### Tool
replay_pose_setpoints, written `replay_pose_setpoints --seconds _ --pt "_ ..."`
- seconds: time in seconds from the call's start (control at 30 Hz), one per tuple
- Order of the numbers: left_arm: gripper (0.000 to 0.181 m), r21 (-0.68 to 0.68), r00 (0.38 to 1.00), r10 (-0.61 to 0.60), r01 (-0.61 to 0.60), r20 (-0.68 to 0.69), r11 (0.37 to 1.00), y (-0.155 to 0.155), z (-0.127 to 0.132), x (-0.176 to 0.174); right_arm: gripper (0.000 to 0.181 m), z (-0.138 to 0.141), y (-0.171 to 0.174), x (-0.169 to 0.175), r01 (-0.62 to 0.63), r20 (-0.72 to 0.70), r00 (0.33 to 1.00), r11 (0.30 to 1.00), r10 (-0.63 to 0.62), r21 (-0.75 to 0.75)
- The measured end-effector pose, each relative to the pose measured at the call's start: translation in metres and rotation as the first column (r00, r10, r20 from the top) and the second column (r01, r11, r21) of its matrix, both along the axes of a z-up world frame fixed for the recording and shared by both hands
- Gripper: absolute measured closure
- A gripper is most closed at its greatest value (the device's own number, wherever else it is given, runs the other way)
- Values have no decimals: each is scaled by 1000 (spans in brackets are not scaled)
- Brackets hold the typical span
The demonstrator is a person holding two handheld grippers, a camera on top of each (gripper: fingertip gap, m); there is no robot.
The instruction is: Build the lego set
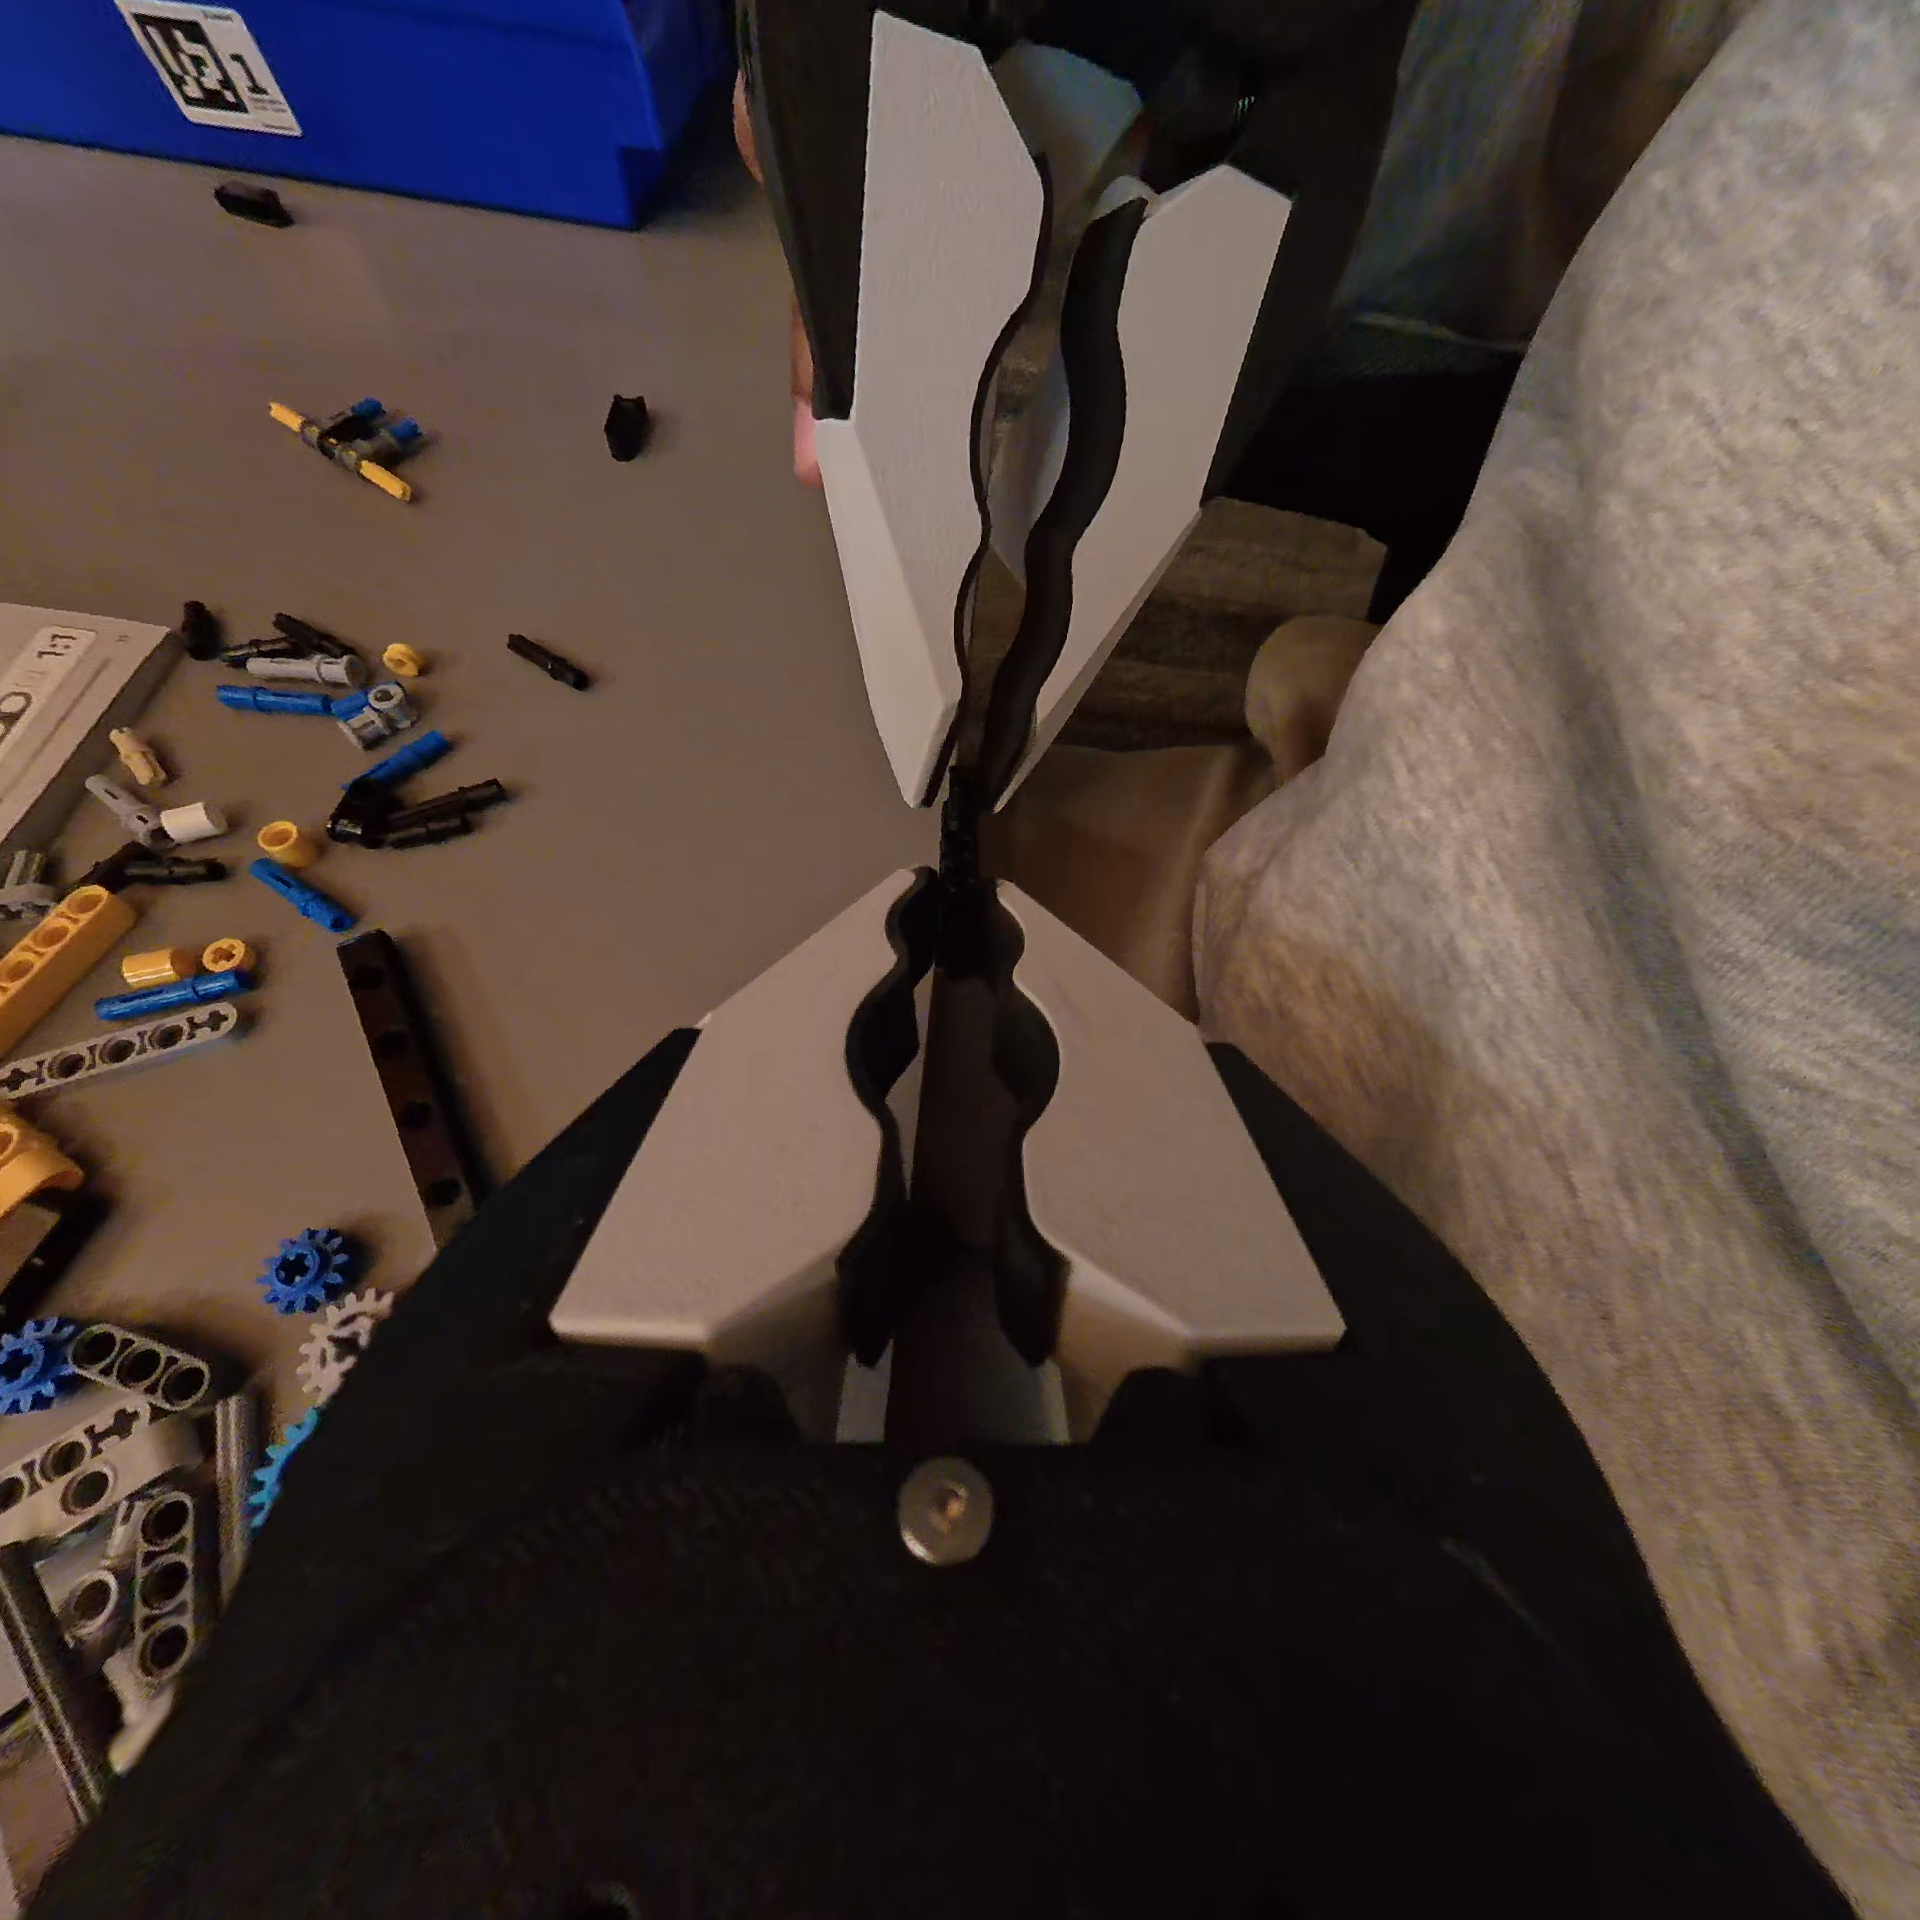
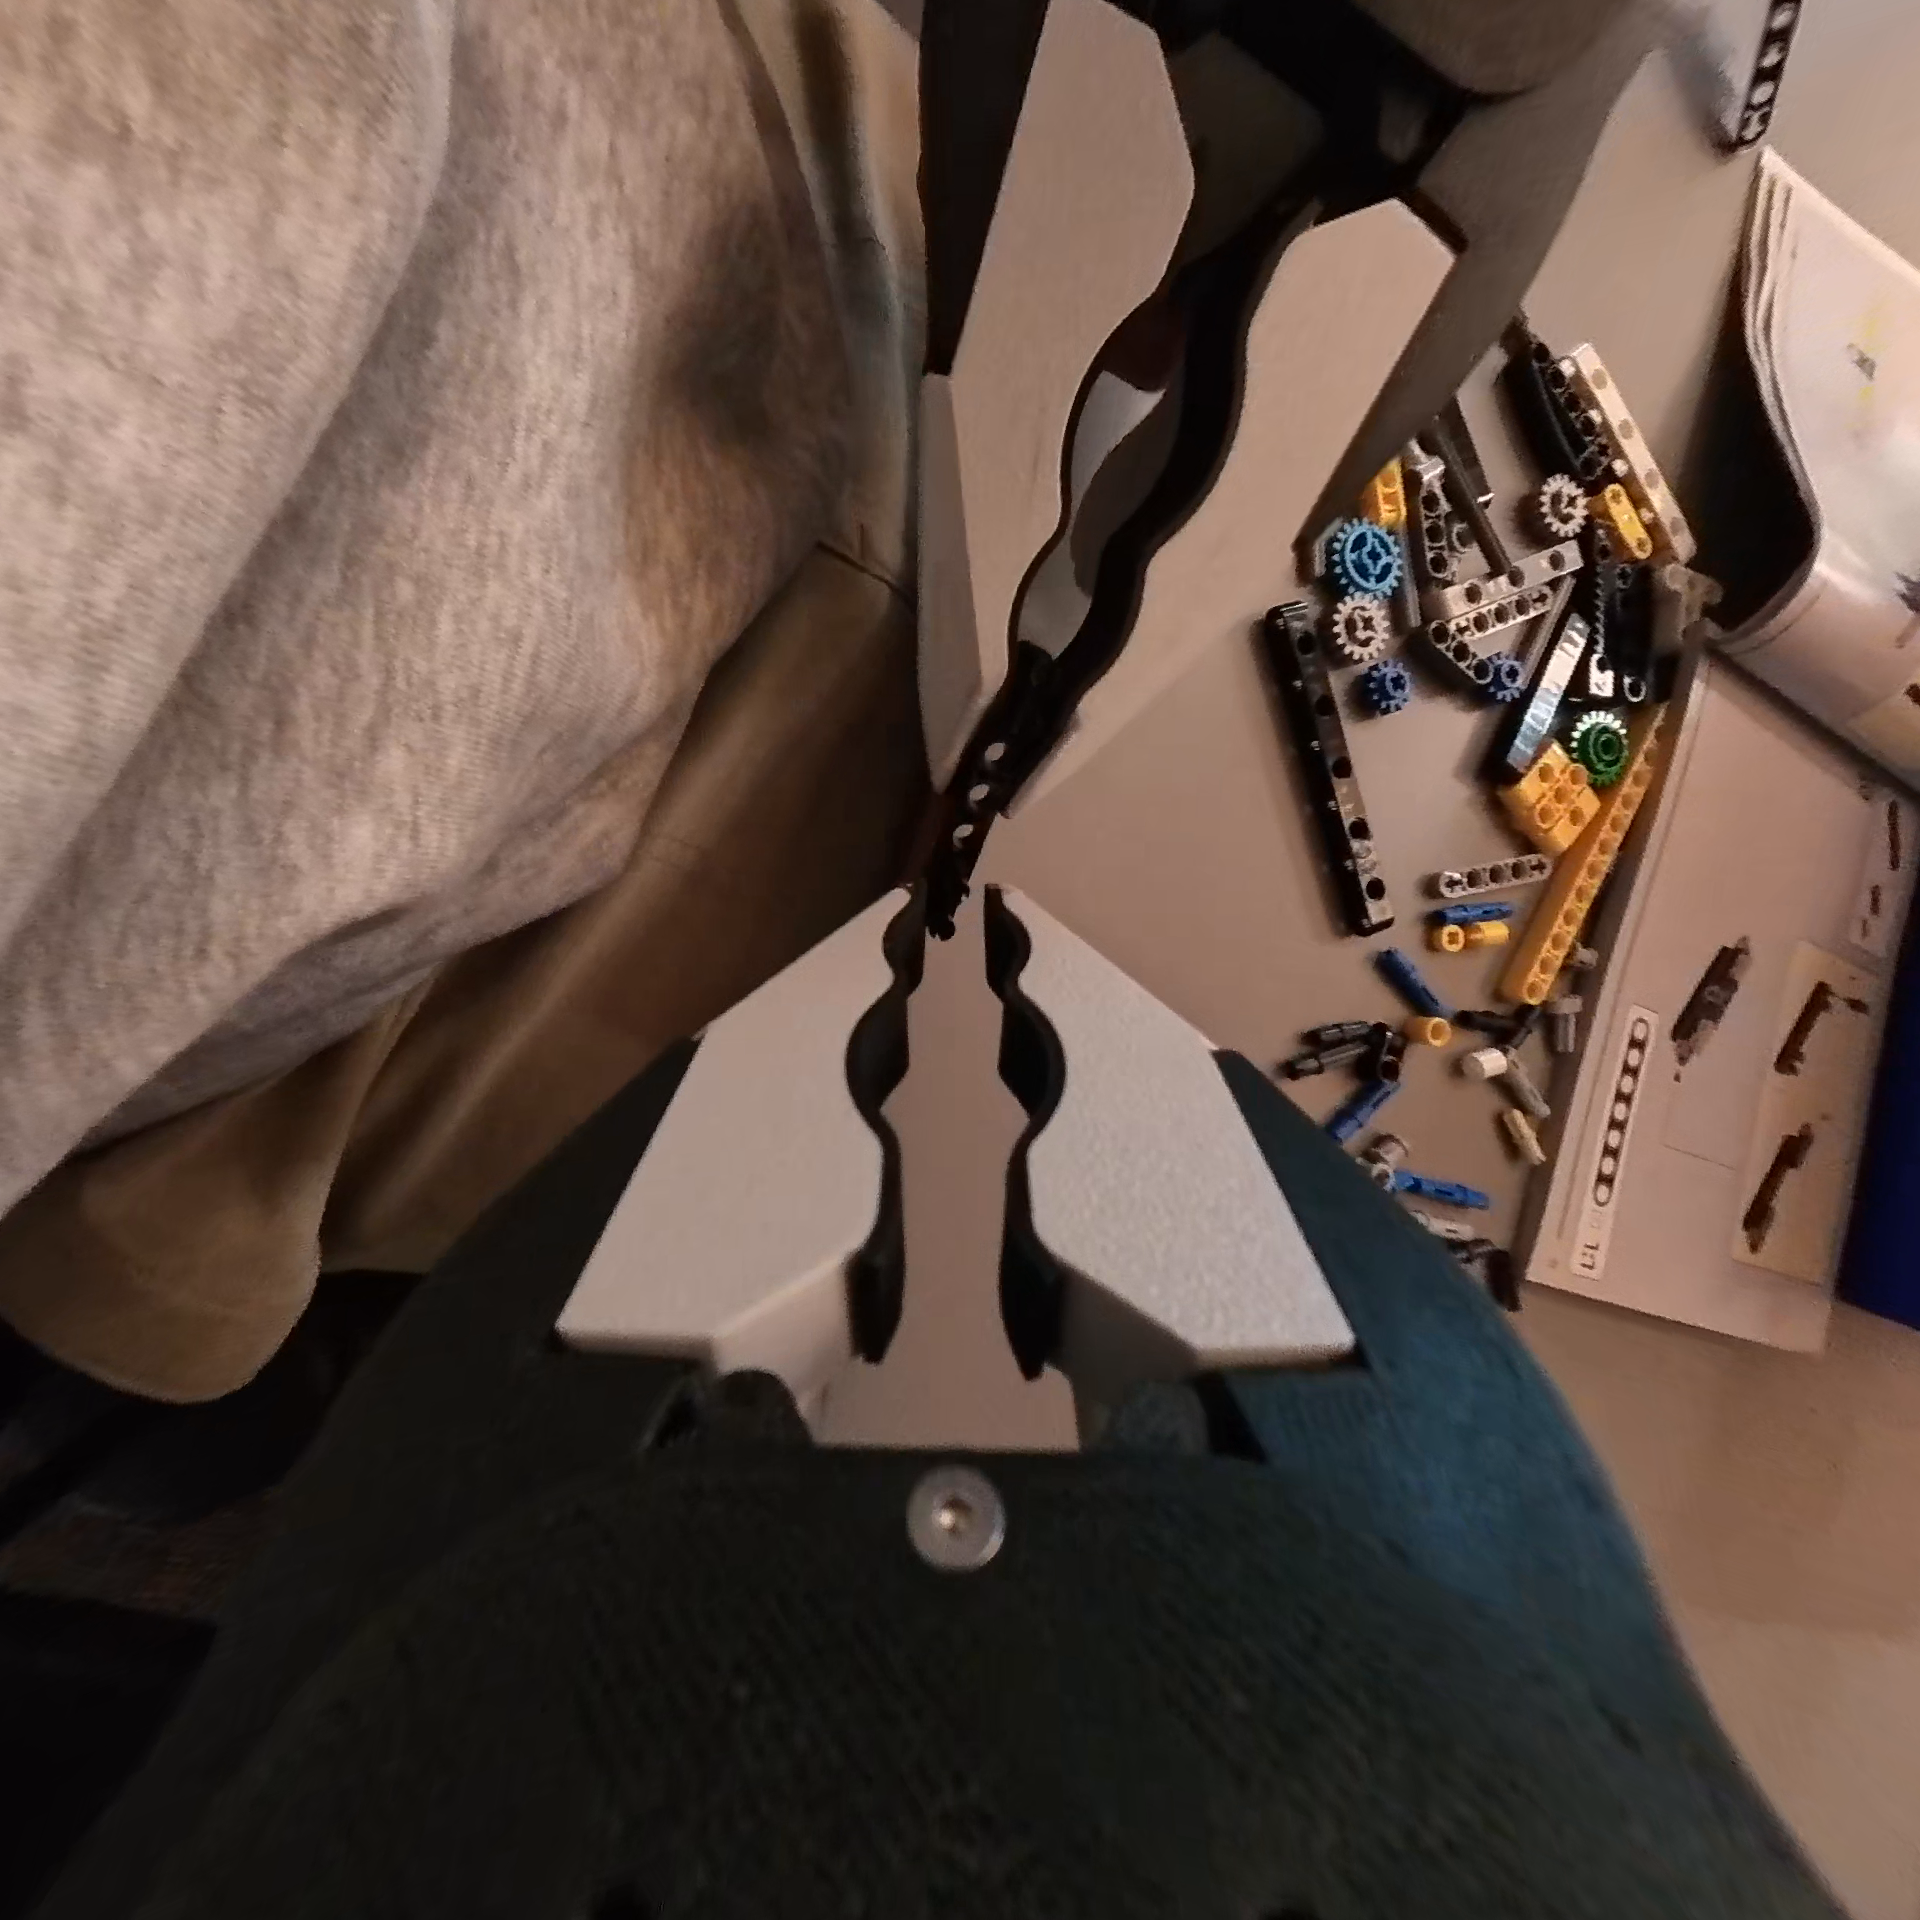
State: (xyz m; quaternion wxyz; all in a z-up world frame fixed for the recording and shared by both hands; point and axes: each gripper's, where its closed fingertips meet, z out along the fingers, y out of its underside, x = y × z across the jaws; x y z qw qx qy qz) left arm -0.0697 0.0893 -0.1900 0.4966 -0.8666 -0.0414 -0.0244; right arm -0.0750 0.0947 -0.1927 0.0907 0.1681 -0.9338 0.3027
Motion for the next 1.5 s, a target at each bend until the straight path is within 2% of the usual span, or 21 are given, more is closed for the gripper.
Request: replay_pose_setpoints --seconds 0.03,0.47,0.67,0.8,0.97,1.23,1.4,1.47,1.5 --pt "175 3 1000 0 0 2 1000 0 0 0 172 0 0 1 -3 8 1000 1000 3 1" --pt "174 -17 1000 -28 29 9 999 1 -5 10 178 -5 -1 12 -101 103 990 995 98 26" --pt "175 -8 1000 -26 26 15 1000 2 -3 10 179 -3 0 13 -108 122 987 994 106 13" --pt "175 29 1000 21 -21 -10 999 3 6 3 179 6 0 6 9 218 976 1000 -3 -25" --pt "176 24 992 98 -96 -75 995 2 10 -9 180 8 -1 -7 182 253 953 982 -167 -40" --pt "176 6 943 197 -203 -267 979 2 11 -23 180 7 -1 -23 452 345 839 892 -420 -13" --pt "175 27 919 226 -230 -323 973 2 15 -27 179 12 -1 -28 563 440 746 827 -500 -15" --pt "175 35 931 224 -223 -287 974 1 13 -27 179 12 -1 -27 566 446 740 825 -502 -10" --pt "175 53 936 230 -224 -268 973 1 14 -27 178 13 -2 -28 553 426 761 833 -489 -32"
